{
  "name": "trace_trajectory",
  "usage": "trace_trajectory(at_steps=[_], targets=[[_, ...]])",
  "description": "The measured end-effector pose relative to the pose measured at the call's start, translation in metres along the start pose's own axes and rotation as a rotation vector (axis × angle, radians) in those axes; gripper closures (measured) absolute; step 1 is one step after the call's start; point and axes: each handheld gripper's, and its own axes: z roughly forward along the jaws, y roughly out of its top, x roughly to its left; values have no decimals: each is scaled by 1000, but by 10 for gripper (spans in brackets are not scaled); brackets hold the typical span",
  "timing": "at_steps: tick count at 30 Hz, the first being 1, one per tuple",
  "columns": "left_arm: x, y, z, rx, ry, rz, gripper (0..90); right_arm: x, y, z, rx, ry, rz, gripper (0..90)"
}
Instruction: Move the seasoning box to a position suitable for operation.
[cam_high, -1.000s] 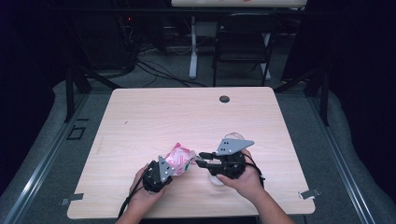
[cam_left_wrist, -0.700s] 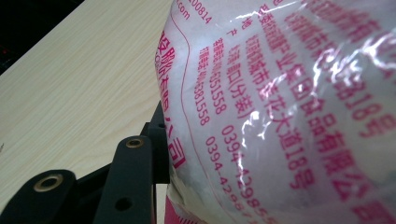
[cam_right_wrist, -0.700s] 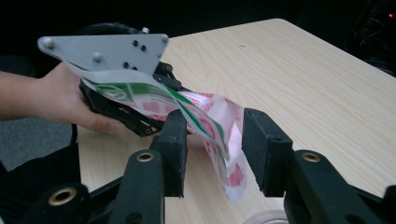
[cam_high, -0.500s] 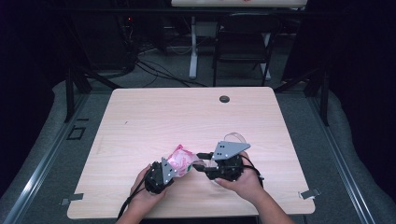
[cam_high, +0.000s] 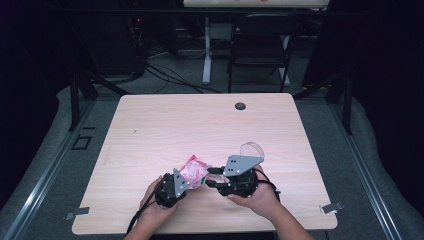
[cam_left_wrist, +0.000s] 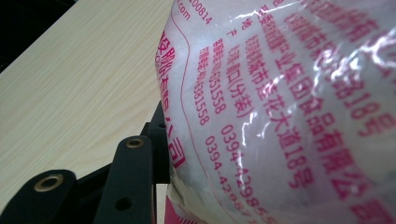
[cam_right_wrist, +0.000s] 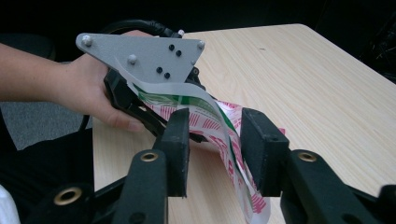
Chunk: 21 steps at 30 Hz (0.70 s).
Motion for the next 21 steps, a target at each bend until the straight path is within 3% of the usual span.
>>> trace_trajectory(at_steps=[3,9,13,16,21], targets=[[0,0,0,-2,6,0,586,1,1,0,10,-3,-14,663],[0,2,0,-3,29,26,587,5,1,0,39,-47,-93,695],[4,8,1,-14,44,28,587,9,3,-2,41,-83,-183,696],[5,13,0,-9,62,54,587,11,3,-2,75,-108,-231,725],[9,22,-1,-16,94,97,588,12,3,-6,79,-161,-296,795]])
